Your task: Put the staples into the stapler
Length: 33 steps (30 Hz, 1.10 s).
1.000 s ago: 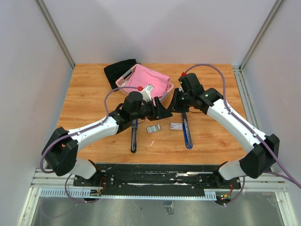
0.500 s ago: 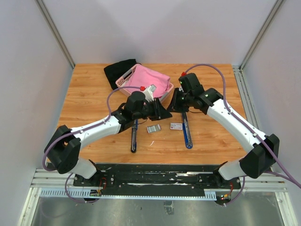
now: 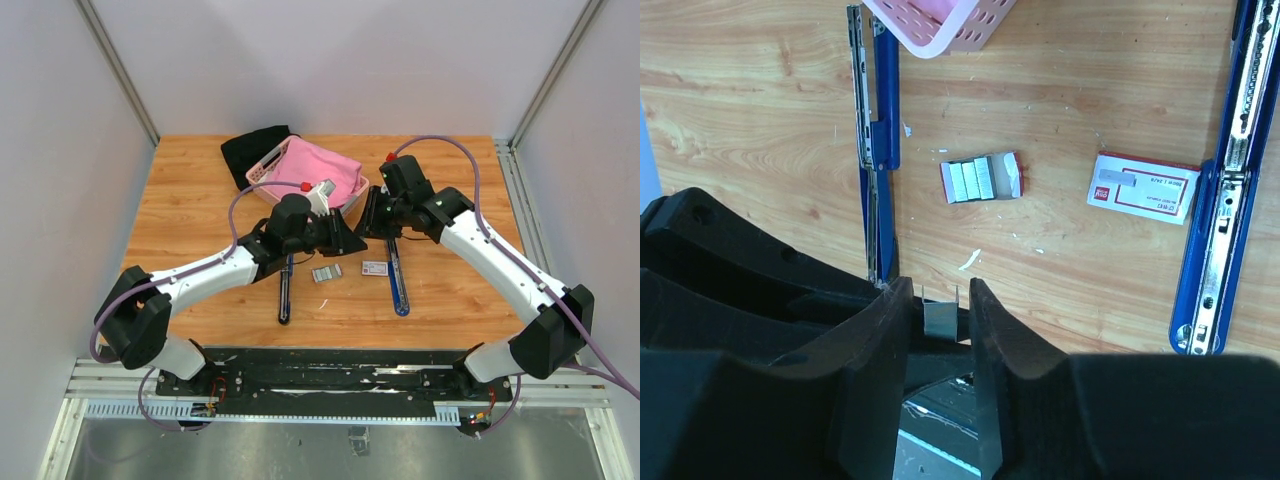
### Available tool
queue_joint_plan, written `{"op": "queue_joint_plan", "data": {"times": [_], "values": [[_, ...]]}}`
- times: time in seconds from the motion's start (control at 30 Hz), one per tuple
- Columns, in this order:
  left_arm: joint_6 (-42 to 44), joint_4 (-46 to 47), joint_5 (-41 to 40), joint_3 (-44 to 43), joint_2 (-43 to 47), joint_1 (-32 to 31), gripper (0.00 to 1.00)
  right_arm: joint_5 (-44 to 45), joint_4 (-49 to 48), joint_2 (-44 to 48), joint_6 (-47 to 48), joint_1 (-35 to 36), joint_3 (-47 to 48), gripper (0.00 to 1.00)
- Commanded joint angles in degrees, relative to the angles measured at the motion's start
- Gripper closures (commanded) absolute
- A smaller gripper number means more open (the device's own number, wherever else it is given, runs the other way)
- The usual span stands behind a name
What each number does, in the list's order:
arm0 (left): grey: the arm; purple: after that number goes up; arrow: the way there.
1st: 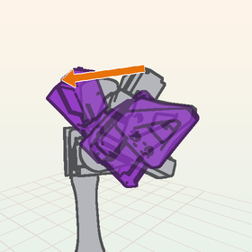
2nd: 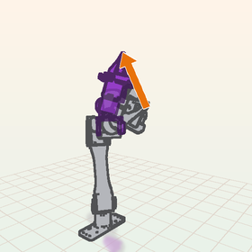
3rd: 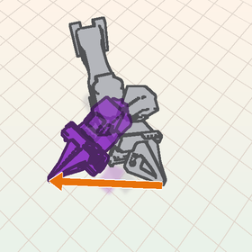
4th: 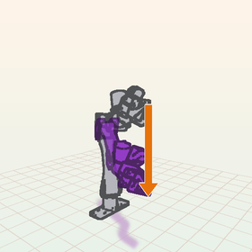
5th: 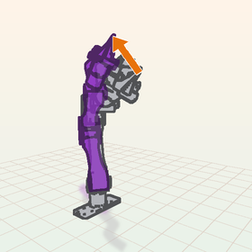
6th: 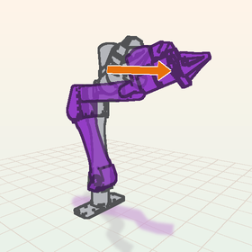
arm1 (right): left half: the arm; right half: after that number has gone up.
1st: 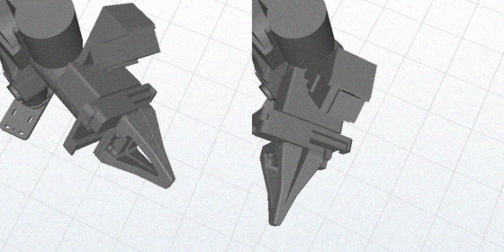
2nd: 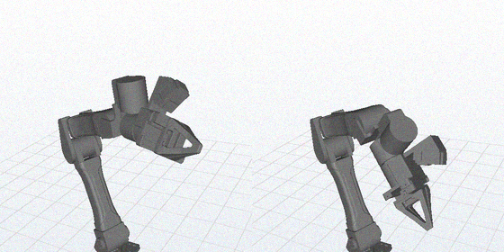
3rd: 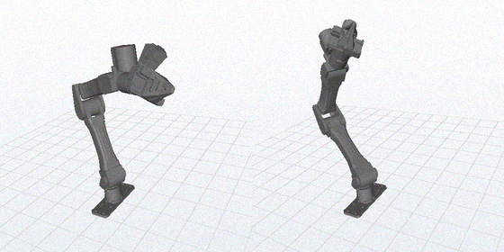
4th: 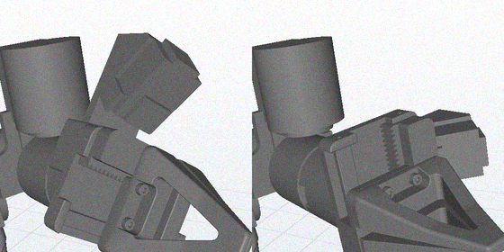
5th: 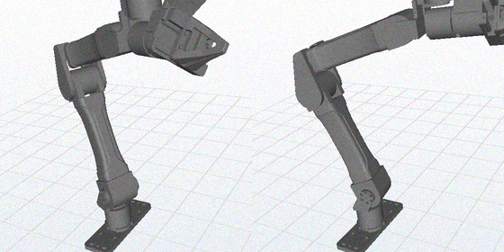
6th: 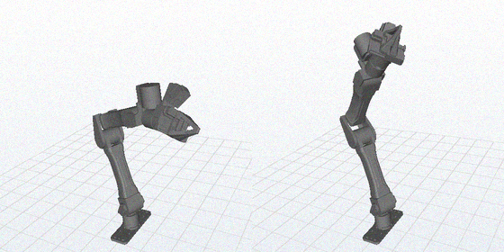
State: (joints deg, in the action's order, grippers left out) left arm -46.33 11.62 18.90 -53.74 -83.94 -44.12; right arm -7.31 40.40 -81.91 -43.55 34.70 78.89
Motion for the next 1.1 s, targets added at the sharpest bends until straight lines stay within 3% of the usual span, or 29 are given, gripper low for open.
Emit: {"op": "queue_joint_plan", "data": {"times": [0.0,0.47,0.9,1.0,1.07], "values": [[1.2,-0.1,-0.7,-2.4,-0.4,-0.7,0.84,1.5,0.9,1.0,0.6,-0.7,1.4,0.72],[1.2,-0.5,-0.7,-2.6,-0.7,-1.3,0.84,3.3,0.9,0.4,1.6,-1.1,2.8,0.73],[1.2,-0.6,-0.6,-3.1,-1.1,-1.3,0.84,3.6,0.9,0.4,2.3,-1.3,2.4,0.83],[1.2,-0.7,-0.7,-3.3,-1.3,-1.3,0.77,3.8,0.9,0.7,2.9,-1.3,2.4,0.85],[1.3,-0.7,-0.9,-3.5,-1.2,-1.3,0.61,4.1,0.9,0.8,3.6,-1.3,2.4,0.86]]}}
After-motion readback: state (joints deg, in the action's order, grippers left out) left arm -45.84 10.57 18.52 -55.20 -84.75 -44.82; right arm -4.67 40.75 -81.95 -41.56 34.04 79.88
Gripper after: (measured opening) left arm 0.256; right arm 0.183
